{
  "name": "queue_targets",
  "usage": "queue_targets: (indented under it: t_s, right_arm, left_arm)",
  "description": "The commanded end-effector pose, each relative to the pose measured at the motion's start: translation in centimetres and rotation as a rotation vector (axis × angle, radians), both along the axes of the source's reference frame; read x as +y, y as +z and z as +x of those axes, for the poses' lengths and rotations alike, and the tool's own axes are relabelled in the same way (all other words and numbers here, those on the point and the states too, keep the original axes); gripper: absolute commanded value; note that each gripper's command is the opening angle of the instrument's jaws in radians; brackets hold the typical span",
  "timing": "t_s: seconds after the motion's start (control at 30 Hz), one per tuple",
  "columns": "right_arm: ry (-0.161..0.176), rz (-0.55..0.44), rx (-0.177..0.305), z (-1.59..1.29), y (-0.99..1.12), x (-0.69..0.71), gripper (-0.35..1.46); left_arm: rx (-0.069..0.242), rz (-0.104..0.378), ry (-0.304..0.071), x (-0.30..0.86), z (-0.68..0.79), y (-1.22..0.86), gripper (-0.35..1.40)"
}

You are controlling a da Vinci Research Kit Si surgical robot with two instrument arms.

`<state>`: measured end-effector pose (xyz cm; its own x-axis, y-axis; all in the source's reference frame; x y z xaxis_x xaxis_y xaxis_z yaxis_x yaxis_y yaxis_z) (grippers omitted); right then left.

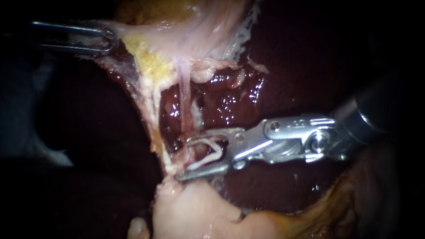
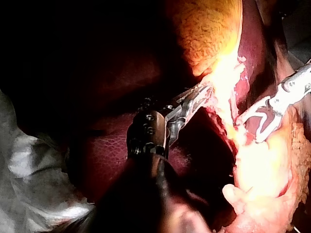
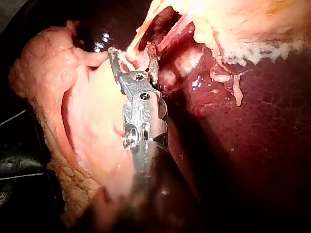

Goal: Clipping first clip left tube

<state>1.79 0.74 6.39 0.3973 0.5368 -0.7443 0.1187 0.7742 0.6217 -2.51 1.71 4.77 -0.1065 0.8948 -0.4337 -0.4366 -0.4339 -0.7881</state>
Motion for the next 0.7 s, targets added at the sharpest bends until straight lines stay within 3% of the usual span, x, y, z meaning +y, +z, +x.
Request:
queue_targets:
  t_s: [0.03,0.2,0.4,0.7]
  right_arm:
    - [-0.002,0.0,0.001,0.03,0.02,0.0,0.49]
    - [-0.024,0.007,0.017,0.16,0.09,0.0,0.49]
    - [-0.058,0.01,0.102,0.35,0.08,-0.03,0.47]
    - [-0.103,0.017,0.179,0.67,0.04,-0.06,0.45]
  left_arm:
    - [-0.002,0.0,0.001,0.0,0.0,0.0,-0.35]
    - [-0.001,0.0,0.001,0.0,-0.01,0.0,-0.35]
    - [-0.001,0.0,0.0,-0.01,-0.02,-0.01,-0.35]
    - [-0.001,0.0,0.0,0.0,-0.02,-0.01,-0.35]
